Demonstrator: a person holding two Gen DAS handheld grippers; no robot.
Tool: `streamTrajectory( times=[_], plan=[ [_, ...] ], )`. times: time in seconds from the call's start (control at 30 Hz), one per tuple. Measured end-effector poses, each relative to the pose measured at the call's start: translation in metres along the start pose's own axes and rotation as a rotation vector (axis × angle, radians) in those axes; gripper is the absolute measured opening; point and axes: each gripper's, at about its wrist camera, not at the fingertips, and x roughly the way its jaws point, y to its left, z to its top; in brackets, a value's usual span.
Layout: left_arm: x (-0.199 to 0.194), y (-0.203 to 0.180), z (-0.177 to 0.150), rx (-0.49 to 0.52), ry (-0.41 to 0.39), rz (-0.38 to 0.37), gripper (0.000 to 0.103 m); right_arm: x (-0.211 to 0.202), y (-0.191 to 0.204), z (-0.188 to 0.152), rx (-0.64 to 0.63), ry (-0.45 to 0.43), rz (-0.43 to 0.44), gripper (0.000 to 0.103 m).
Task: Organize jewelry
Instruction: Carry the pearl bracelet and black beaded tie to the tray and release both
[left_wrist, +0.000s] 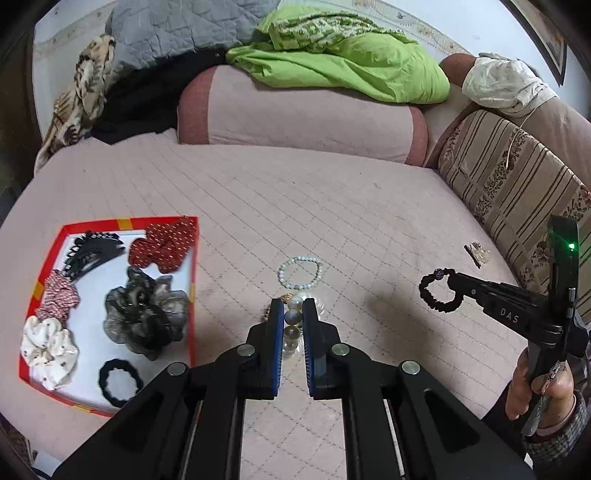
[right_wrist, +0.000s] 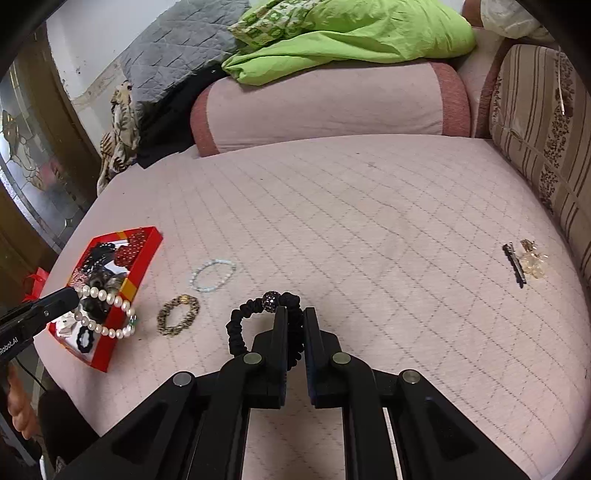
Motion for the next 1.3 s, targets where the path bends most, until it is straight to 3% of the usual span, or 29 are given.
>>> streamTrajectory(
  times=[0.53,1.1,1.3],
  plan=[
    [-0.059,0.009,-0.003,0.044,-0.125,0.158,0.009,-0.012,0.082,0.010,-0.098,-0.031,0.114,0.009],
    [-0.068,0.035,-0.005,0.001,-0.121,0.290,0.010,-0.017,0.126,0.004,-0.162,-0.018,0.154,0.009],
    [-0.071,0.046,-0.007,-0.016,-0.122,0.306,0.010,-0.018,0.140,0.006,-0.165,-0.016,0.171,0.009]
  ],
)
